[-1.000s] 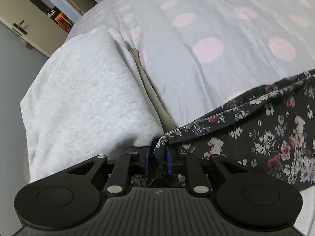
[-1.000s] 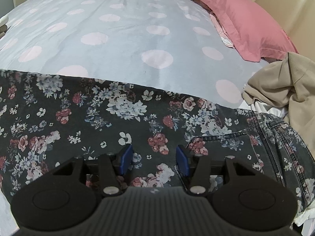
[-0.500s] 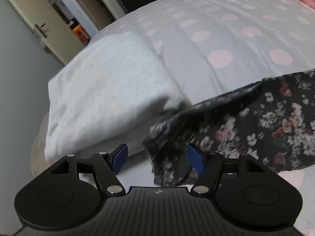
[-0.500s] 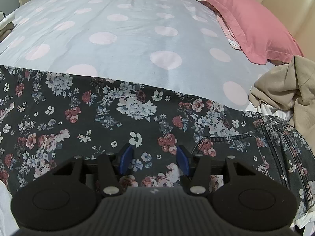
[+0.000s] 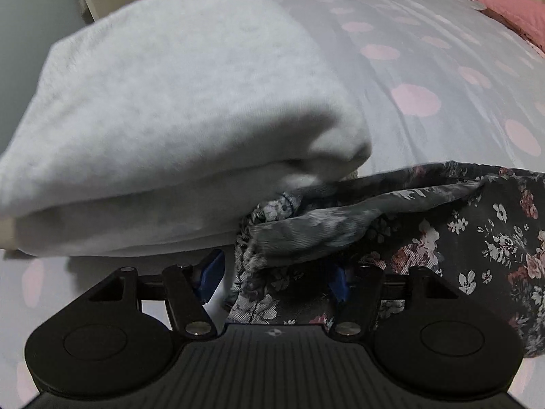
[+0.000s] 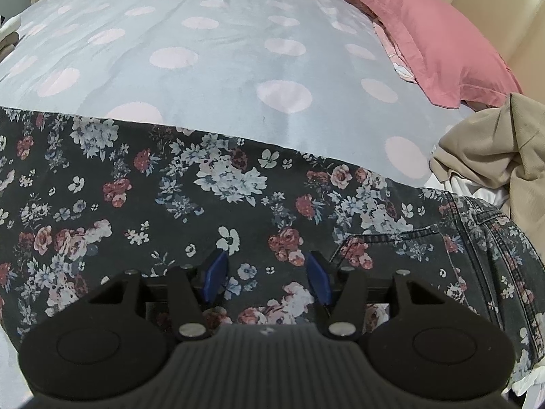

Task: Fold clothes
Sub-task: 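Grasp the gathered leg hem with the left tool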

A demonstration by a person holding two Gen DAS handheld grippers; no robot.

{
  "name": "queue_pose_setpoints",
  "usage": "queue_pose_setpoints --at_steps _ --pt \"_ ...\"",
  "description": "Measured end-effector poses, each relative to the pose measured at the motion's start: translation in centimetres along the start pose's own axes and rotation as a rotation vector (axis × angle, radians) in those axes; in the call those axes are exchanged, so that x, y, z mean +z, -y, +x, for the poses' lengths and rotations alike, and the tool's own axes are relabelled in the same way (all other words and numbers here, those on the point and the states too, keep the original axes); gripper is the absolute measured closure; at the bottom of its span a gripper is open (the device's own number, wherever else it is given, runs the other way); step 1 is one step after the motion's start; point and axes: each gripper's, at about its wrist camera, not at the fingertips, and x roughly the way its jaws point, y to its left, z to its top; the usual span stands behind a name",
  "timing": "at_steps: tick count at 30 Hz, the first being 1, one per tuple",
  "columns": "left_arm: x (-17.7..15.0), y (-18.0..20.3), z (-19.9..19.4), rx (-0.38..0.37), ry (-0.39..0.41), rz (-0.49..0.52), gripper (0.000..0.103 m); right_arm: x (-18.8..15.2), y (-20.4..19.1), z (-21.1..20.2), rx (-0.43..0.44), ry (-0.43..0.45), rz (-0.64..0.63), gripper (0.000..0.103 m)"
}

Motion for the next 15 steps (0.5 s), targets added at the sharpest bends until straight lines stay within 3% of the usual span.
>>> queue_pose_setpoints --at_steps 1,3,8,15 --pt "-0.1 0.0 0.2 -0.012 -0.001 -0.006 0.051 0.0 0.0 0.1 0.0 -0.001 -0.002 0.047" --pt "-0.3 -0.2 0.3 -0.02 0.01 -0.012 0.055 0.0 0.0 0.2 0.0 -0.001 -0.003 0.046" --pt "-0.8 -0.9 -1.7 -0.022 0.032 0.007 0.087 0.0 -0.1 0.2 -0.001 0.0 -0.005 0.046" --pt "-0.7 -0.7 -6.9 -0.03 0.046 0.071 0.09 0.2 -0.1 -0.2 0.001 0.007 -0.007 0.046"
